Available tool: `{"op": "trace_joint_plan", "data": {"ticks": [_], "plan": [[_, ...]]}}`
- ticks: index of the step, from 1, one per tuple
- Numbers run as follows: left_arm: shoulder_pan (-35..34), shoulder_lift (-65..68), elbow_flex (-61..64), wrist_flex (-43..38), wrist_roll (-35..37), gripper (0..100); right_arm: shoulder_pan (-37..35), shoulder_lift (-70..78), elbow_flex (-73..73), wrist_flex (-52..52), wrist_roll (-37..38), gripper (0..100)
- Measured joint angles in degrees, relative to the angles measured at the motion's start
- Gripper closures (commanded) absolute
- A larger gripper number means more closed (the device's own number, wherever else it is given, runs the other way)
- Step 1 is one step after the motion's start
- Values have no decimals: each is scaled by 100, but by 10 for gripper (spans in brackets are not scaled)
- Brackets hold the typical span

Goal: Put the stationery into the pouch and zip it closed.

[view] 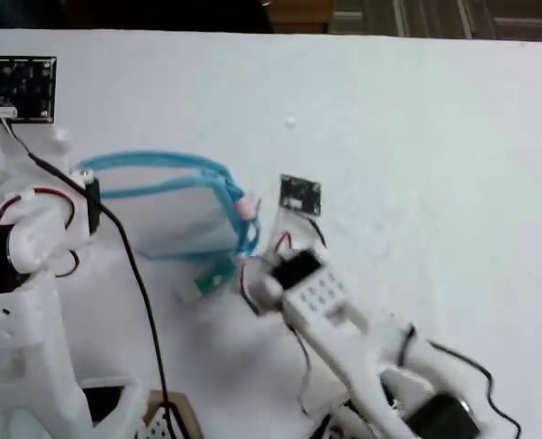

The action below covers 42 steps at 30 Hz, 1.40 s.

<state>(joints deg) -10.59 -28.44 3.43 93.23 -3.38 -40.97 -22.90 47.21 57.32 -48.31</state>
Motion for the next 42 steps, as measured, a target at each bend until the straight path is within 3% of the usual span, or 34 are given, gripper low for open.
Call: {"op": "trace_joint_plan", "data": {"ticks": [6, 14, 25, 34, 37, 42], "plan": [[0, 0, 0, 0, 0, 977, -158, 1407, -949, 0, -791, 561], [0, 0, 0, 0, 0, 977, -738, 1547, -1459, -167, -1301, 561], [0, 0, 0, 0, 0, 977, -607, 2699, -1547, -1600, -1512, 562], [0, 0, 0, 0, 0, 977, -255, 2971, -1670, -1160, -1512, 567], [0, 0, 0, 0, 0, 977, -97, 2980, -1670, -853, -1512, 651], [0, 0, 0, 0, 0, 977, 246, 2980, -1653, -738, -1530, 926]]}}
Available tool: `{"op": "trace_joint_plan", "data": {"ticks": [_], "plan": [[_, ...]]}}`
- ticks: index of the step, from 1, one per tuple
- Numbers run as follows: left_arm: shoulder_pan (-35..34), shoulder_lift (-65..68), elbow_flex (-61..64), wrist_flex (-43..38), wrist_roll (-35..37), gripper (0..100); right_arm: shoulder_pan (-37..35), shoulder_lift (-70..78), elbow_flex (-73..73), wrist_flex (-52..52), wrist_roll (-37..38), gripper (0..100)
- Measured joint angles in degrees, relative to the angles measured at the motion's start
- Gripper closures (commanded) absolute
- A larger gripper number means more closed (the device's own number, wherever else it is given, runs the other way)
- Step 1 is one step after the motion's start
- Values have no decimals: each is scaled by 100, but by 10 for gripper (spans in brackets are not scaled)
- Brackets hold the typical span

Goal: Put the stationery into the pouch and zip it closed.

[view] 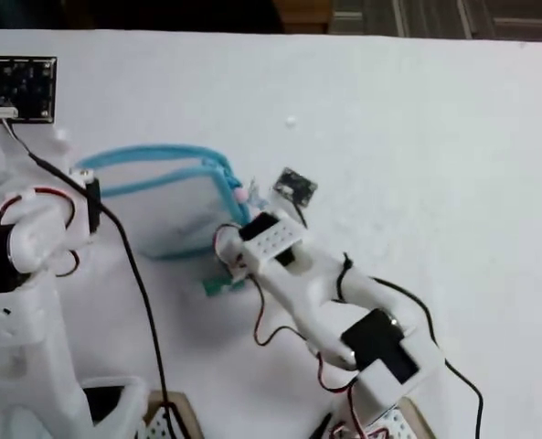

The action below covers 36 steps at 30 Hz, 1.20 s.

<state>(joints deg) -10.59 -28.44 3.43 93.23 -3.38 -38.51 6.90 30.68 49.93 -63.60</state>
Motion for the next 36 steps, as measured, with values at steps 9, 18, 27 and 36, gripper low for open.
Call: {"op": "trace_joint_plan", "data": {"ticks": [9, 18, 27, 36], "plan": [[0, 0, 0, 0, 0, 977, 132, -18, -9, 62, 18, 715], [0, 0, 0, 0, 0, 977, -554, 9, -782, 1222, 18, 642], [0, 0, 0, 0, 0, 977, -545, 1178, -1609, 1468, -431, 729], [0, 0, 0, 0, 0, 977, -536, 2101, -3086, 2760, -448, 789]]}}
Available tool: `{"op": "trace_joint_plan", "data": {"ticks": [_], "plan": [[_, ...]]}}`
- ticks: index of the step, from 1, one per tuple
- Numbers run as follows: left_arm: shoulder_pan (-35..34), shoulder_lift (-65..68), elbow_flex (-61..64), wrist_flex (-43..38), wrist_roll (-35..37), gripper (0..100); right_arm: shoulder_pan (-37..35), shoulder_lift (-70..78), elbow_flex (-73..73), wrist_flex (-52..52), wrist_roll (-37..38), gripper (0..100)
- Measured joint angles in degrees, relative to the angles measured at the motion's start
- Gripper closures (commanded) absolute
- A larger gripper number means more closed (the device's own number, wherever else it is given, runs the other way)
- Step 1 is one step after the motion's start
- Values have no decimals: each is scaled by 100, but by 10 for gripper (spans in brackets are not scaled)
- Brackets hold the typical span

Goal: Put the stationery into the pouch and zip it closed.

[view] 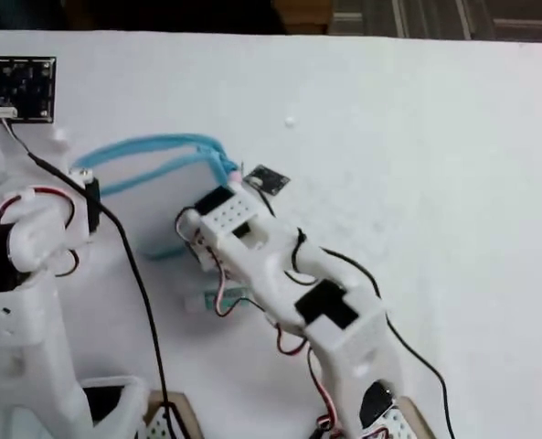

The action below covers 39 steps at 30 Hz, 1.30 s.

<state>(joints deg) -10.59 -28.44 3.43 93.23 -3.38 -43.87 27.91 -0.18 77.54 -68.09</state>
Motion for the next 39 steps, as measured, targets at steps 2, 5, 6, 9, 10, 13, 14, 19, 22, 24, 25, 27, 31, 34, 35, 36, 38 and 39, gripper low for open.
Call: {"op": "trace_joint_plan", "data": {"ticks": [2, 5, 6, 9, 10, 13, 14, 19, 22, 24, 25, 27, 31, 34, 35, 36, 38, 39], "plan": [[0, 0, 0, 0, 0, 977, 0, 167, -264, 290, 0, 858], [0, 0, 0, 0, 0, 977, 26, 404, -615, 677, -9, 906], [0, 0, 0, 0, 0, 977, 44, 492, -721, 782, -9, 896], [0, 0, 0, 0, 0, 977, 176, 721, -1029, 1125, 220, 814], [0, 0, 0, 0, 0, 977, 229, 782, -1099, 1240, 378, 772], [0, 0, 0, 0, 0, 977, 387, 958, -1292, 1635, 835, 620], [0, 0, 0, 0, 0, 977, 440, 993, -1345, 1758, 985, 566], [0, 0, 0, 0, 9, 977, 615, 1020, -1521, 2198, 1705, 375], [0, 0, 0, -9, 9, 977, 642, 1020, -1530, 2242, 1811, 373], [0, 0, 0, -9, 9, 977, 651, 941, -1538, 2242, 1793, 373], [0, 0, 0, -9, 9, 977, 651, 853, -1538, 2242, 1767, 373], [0, 0, 0, -9, 9, 977, 651, 615, -1538, 2242, 1741, 374], [-9, 0, 0, -9, 9, 977, 369, 114, -1327, 2242, 1741, 374], [-9, 0, 0, -9, 9, 977, -26, -132, -967, 2242, 1697, 374], [-18, 0, 0, -9, 9, 977, -105, -167, -914, 2224, 1697, 374], [-18, 0, 0, -9, 0, 977, -167, -185, -905, 2207, 1644, 374], [-18, 0, 0, -9, 0, 977, -273, -185, -844, 1987, 1407, 374], [-18, 0, 0, -9, 0, 977, -308, -185, -835, 1881, 1284, 374]]}}
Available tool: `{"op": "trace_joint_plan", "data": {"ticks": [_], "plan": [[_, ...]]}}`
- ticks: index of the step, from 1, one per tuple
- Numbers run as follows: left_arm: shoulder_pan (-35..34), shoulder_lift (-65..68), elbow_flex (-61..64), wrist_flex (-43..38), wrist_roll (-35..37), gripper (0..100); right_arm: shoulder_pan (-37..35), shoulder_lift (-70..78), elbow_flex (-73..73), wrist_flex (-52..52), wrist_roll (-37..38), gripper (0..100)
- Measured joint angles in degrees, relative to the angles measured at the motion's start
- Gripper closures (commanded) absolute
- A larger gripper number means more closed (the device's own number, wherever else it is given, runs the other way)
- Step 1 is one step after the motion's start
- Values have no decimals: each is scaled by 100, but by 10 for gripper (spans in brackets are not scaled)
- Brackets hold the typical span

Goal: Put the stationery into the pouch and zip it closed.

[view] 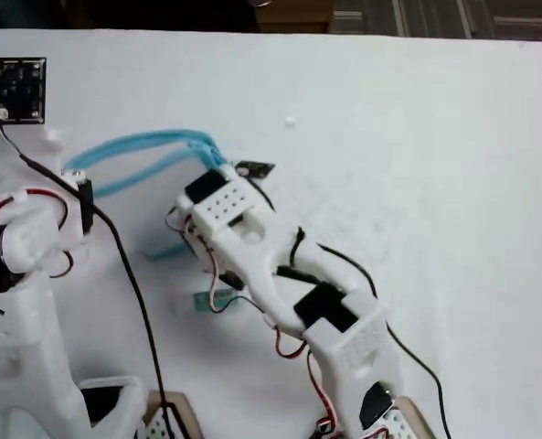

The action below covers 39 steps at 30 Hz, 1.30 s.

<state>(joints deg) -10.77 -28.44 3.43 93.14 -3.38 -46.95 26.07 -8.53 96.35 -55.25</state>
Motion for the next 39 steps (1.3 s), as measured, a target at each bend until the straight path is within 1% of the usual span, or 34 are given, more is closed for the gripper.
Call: {"op": "trace_joint_plan", "data": {"ticks": [3, 5, 11, 13, 17, 20, 23, 29, 36, 39], "plan": [[-9, 0, 0, 9, 0, 977, -141, 0, 35, -369, -316, 374], [-9, 0, 0, 9, 0, 977, -246, 79, 35, -484, -360, 374], [-185, 0, 0, 9, 0, 977, -299, 299, -44, -264, -360, 374], [-316, 0, 0, 9, 0, 977, -158, 334, -79, -141, -316, 374], [-457, 0, 0, 9, 9, 978, 229, 404, -70, 123, 132, 374], [-457, 9, -264, 9, 18, 978, 554, 422, -53, 325, 527, 374], [-457, 26, -633, 18, 220, 978, 615, 308, -123, 343, 958, 374], [-448, 396, -1319, 185, 607, 978, 1037, -615, -756, 352, 1424, 374], [-431, 475, -2048, 554, 958, 978, 1960, -1653, -914, 360, 2418, 373], [-448, 475, -2400, 695, 1020, 978, 2295, -1978, -914, 360, 2699, 373]]}}
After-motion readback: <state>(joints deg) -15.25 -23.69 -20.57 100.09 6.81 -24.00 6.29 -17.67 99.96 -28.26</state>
